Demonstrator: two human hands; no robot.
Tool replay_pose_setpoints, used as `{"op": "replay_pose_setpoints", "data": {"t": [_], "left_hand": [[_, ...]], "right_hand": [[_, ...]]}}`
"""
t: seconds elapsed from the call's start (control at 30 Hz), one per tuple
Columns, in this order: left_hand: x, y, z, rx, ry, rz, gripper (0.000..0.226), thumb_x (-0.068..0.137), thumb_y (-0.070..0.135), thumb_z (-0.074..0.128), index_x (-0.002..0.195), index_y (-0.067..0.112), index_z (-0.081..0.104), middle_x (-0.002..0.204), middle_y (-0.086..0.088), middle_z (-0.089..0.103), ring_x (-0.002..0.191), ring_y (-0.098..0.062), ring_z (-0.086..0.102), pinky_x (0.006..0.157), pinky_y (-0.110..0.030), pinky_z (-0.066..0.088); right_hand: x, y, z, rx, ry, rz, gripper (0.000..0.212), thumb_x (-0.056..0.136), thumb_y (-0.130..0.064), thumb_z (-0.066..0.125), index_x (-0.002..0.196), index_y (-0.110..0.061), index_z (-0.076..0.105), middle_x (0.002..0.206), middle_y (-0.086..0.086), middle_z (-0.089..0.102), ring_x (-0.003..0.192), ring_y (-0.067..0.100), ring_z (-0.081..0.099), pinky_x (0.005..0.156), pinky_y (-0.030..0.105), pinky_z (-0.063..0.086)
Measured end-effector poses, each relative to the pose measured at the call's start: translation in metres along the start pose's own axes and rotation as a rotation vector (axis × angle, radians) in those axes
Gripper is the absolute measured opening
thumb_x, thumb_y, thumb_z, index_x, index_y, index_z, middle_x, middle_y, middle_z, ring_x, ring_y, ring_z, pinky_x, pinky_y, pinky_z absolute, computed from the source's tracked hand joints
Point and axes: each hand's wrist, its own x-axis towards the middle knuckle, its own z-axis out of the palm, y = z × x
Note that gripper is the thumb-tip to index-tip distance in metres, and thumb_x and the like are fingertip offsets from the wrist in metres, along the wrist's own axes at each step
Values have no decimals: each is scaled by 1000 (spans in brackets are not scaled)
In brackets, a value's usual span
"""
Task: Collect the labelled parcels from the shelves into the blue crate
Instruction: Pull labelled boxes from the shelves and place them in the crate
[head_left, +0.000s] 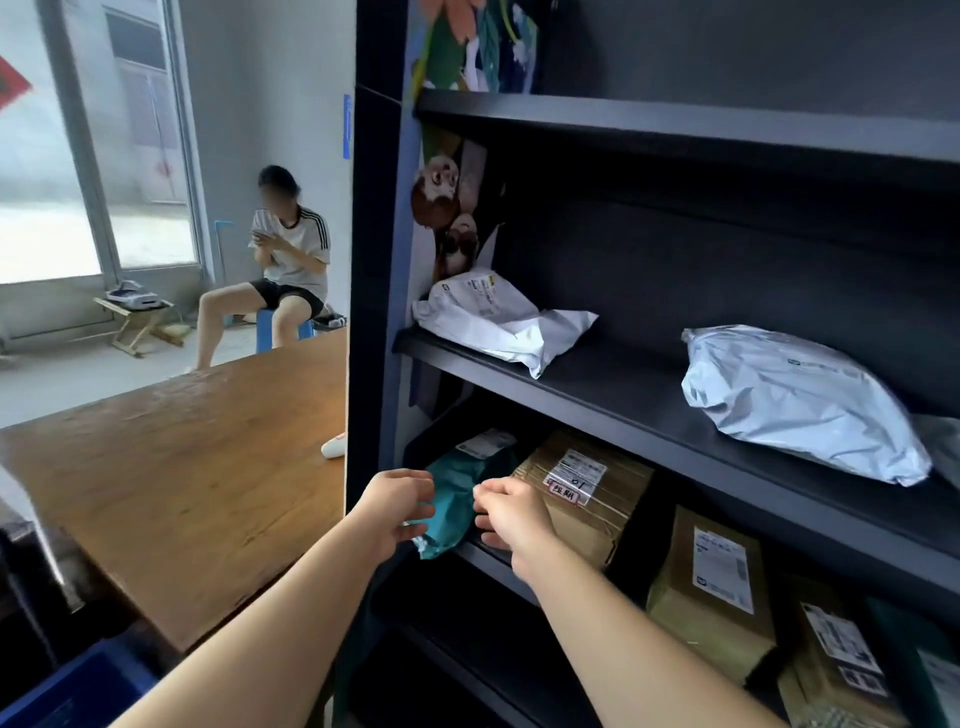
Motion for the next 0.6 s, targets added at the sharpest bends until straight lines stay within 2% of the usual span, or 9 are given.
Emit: {"op": "replay_pose_setpoints", "data": {"t": [0.13,0.23,0.4,0.5,0.6], "left_hand": [[31,-7,12,32,11,-39,18,90,7,53,106,12,62,97,-9,61,74,-20,57,60,-29,46],[59,-10,20,66,11,-51,23,91,10,52,112,10,61,97,-6,60,80,-21,59,61,-29,47],[115,-11,31,117,10,-76,24,93,13,47,113,12,59,96,-3,59,80,-20,58,72,-34,47],[148,-10,36,159,-13,-86,27,94,15,43,118,15,55,100,-4,60,83,-21,58,75,-34,48],[180,-10,38,195,-38,-90,27,93,8,41,117,18,50,97,-7,60,86,-24,58,62,-29,47]], "right_hand": [[25,11,-5,-12,-35,38,11,93,-23,56,99,-16,63,85,2,62,82,17,58,67,28,49],[48,17,-3,-17,-43,76,8,93,-24,55,89,-21,62,91,3,64,83,17,59,69,29,50],[91,21,8,2,-54,159,15,93,-22,50,99,-22,64,102,1,67,83,14,60,64,25,49],[122,21,17,28,-52,214,14,94,-18,47,90,-25,58,90,-4,61,77,13,58,60,24,48],[152,23,29,52,-44,262,14,95,-18,46,103,-23,56,92,-2,60,78,13,57,59,24,49]]}}
